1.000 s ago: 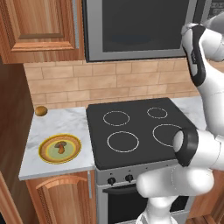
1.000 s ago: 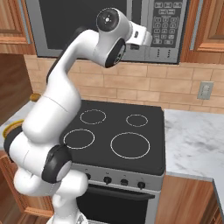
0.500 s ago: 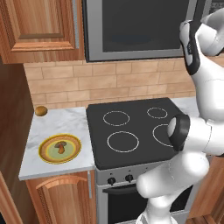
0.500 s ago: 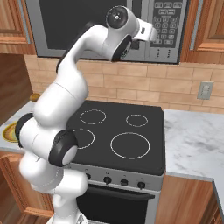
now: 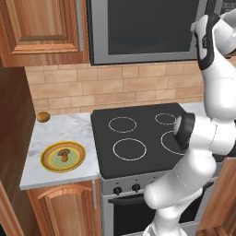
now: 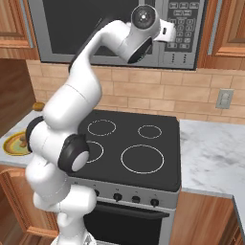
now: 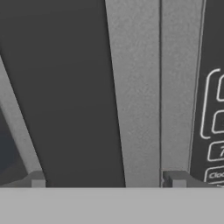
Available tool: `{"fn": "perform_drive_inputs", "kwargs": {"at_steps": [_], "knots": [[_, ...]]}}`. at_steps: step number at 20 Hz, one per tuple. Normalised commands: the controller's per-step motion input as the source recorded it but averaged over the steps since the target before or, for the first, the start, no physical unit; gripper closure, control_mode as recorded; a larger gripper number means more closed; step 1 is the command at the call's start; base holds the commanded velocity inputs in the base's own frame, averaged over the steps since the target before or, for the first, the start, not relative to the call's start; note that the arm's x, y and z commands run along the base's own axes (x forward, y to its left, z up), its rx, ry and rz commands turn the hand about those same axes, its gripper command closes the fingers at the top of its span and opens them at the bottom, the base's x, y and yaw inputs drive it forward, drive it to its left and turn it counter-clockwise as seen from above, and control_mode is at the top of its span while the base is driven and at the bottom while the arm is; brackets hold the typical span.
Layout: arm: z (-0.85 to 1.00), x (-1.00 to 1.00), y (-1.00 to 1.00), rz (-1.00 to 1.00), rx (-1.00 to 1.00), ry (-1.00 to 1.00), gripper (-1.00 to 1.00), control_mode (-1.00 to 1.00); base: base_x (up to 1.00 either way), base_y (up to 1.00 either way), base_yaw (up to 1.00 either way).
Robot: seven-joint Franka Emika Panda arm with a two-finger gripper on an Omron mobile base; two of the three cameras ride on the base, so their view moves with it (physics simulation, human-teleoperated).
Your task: Pick the mushroom from the counter and place it in the microwave. Then turn on the microwave.
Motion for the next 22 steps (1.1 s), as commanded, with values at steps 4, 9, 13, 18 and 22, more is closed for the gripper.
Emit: {"fn": "perform_drive_inputs", "kwargs": {"at_steps": [4,9,13,18,22], "knots": [[0.0,0.3,0.05,0.06,0.0,-0.01,1.0,-1.0,0.0,0.0,0.0],[0.0,-0.06,0.36,0.03,0.0,-0.1,1.0,-1.0,0.0,0.0,0.0],[0.0,-0.21,0.53,0.01,0.0,-0.13,1.0,-1.0,0.0,0.0,0.0],[0.08,-0.57,0.49,0.0,-0.01,-0.16,1.0,-1.0,0.0,0.0,0.0],[0.2,-0.87,0.39,0.0,-0.05,-0.13,1.0,-1.0,0.0,0.0,0.0]]}}
